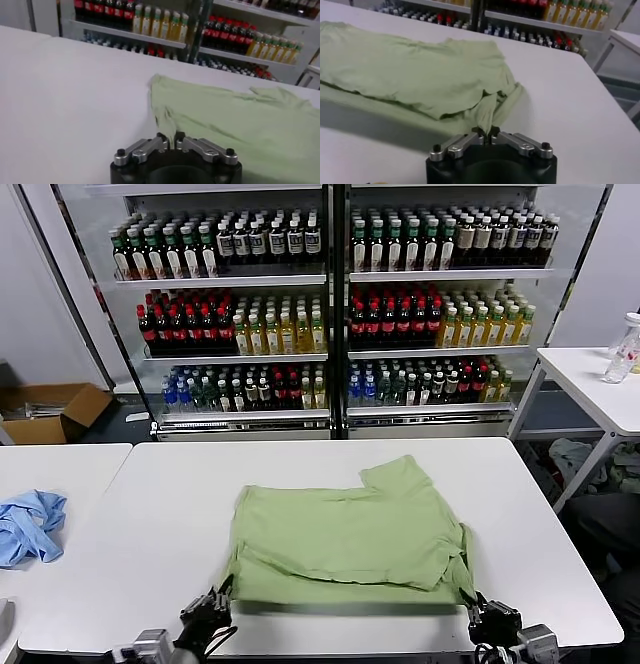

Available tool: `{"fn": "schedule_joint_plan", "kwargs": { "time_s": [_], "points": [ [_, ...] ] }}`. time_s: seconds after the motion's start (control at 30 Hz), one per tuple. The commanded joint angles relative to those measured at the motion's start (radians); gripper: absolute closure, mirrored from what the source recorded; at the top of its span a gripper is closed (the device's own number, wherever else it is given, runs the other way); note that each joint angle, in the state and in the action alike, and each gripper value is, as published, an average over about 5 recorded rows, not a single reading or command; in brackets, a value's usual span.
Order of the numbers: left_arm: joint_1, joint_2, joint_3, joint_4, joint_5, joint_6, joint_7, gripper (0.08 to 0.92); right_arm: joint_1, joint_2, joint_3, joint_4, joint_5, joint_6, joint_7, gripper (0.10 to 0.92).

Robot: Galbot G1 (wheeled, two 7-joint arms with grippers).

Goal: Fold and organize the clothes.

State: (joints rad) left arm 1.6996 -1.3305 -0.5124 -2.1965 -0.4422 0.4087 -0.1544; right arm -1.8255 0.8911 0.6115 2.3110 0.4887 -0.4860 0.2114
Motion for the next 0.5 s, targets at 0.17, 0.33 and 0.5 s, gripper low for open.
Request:
{"fn": "schedule_joint_plan", "kwargs": {
  "time_s": [0.17,0.33,0.5],
  "points": [
    [0.029,0.067,-0.109,-0.129,-0.07,0.009,-0.009,0.613,0.181,-0.08,0.041,0.056,0.089,0.079,0.021,0.621],
    [-0.163,0.138,-0.068,0.006,-0.185,0.017,-0.056,0.465,0.638,-0.066,-0.205,-0.214,0.185,-0.073,0.084,0.474],
    [-0.404,0.187,0.02,0.217,-0.21,0.024,-0.073,0.327,0.954,-0.027,-0.391,-0.499,0.214,-0.093,0.082,0.335]
  ]
}}
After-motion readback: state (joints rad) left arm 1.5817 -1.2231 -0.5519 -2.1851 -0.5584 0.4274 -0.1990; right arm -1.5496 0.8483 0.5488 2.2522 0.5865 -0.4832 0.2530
